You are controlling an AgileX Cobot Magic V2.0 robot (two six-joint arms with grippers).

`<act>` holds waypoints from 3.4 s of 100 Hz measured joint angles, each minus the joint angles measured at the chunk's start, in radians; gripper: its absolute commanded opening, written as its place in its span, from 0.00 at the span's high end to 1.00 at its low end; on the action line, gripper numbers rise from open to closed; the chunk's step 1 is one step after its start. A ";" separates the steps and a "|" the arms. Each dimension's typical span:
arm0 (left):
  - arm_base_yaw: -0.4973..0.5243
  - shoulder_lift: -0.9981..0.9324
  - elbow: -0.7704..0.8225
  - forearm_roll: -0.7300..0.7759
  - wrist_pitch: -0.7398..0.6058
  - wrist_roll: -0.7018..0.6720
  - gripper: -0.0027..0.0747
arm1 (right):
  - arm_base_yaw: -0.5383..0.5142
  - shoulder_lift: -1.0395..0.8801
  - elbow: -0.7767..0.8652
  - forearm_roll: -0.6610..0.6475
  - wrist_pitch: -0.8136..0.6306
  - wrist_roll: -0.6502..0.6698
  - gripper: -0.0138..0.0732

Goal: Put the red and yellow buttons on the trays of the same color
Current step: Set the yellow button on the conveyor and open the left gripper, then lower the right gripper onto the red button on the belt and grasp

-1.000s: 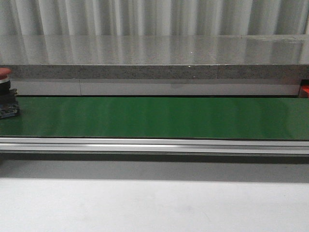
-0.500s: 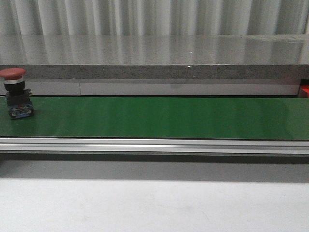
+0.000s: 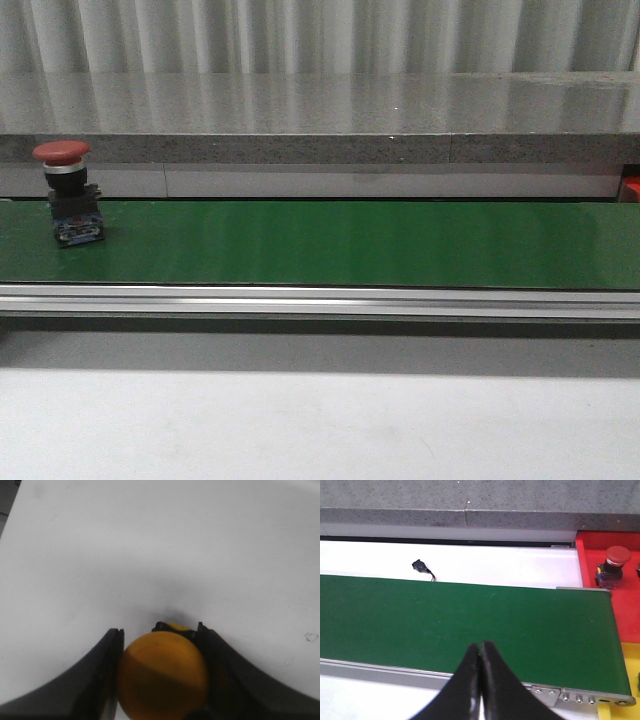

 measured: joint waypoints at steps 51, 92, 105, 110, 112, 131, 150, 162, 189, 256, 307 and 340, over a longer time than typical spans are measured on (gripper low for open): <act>-0.050 -0.328 -0.043 -0.030 0.196 0.000 0.99 | 0.000 0.000 0.000 0.000 0.000 0.000 0.92; -0.250 -0.604 0.212 -0.037 0.208 0.000 0.99 | 0.000 0.000 0.000 0.000 0.000 0.000 0.92; -0.279 -0.605 0.303 -0.037 0.165 -0.002 0.99 | 0.000 0.000 0.000 0.000 0.000 0.000 0.92; -0.286 -0.605 0.342 -0.037 0.154 -0.002 0.99 | 0.000 0.000 0.000 0.000 0.000 0.000 0.92; -0.286 -0.605 0.352 -0.037 0.148 -0.002 0.99 | 0.000 0.000 0.000 0.000 0.000 0.000 0.92; -0.288 -0.605 0.460 -0.012 0.070 -0.002 0.99 | 0.000 0.000 0.000 0.000 0.000 0.000 0.92; -0.288 -0.594 0.501 0.003 0.026 -0.002 0.99 | 0.000 0.000 0.000 0.000 0.000 0.000 0.92; -0.288 -0.562 0.508 0.005 0.024 -0.002 0.99 | 0.000 0.000 0.000 0.000 0.000 0.000 0.92; -0.288 -0.540 0.511 0.007 0.029 -0.002 0.51 | 0.000 0.000 0.000 0.000 0.000 0.000 0.92; -0.290 -0.820 0.515 -0.053 0.031 0.002 0.15 | 0.000 0.000 0.000 0.000 0.000 0.000 0.92; -0.417 -1.355 0.949 -0.124 -0.122 0.022 0.45 | 0.000 0.000 0.000 0.000 0.000 0.000 0.92; -0.420 -1.565 1.136 -0.183 -0.171 0.024 0.99 | 0.000 0.000 0.000 0.000 -0.010 0.000 0.92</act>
